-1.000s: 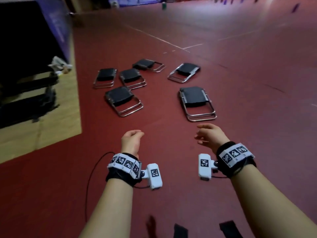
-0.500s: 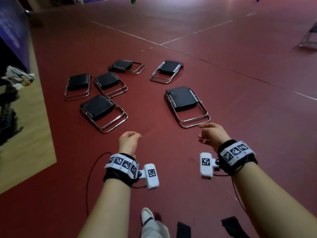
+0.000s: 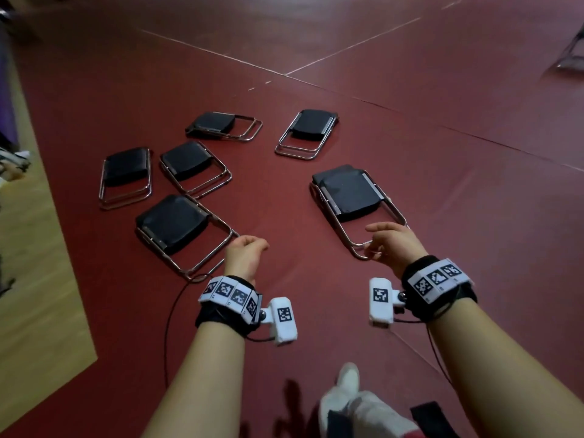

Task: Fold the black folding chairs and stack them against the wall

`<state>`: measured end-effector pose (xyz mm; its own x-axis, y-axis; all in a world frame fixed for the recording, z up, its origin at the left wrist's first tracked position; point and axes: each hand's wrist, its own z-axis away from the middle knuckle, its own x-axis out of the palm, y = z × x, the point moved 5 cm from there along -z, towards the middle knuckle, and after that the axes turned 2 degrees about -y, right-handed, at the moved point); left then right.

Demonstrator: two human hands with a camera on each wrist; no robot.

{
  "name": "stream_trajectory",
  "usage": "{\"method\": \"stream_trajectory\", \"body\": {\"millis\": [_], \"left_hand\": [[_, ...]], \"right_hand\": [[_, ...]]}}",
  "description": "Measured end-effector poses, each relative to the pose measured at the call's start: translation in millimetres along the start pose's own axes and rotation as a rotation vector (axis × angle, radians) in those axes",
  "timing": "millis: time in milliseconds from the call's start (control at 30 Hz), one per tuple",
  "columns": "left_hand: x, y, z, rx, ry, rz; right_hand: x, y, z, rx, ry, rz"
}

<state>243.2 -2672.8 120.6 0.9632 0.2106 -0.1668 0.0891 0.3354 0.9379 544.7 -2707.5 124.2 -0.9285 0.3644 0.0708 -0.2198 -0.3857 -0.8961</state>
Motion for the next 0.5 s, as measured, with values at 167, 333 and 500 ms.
{"method": "stream_trajectory", "body": {"millis": [167, 333, 500], "left_hand": [[25, 38, -118, -0.007, -0.041, 0.043], [31, 107, -232, 0.018, 0.013, 0.046], [26, 148, -335, 0.035, 0.050, 0.025]], "right_hand": [[42, -38, -107, 0.003, 0.050, -0.017], [104, -110, -229, -0.020, 0.035, -0.048], [182, -167, -324, -0.043, -0.056, -0.019]]}}
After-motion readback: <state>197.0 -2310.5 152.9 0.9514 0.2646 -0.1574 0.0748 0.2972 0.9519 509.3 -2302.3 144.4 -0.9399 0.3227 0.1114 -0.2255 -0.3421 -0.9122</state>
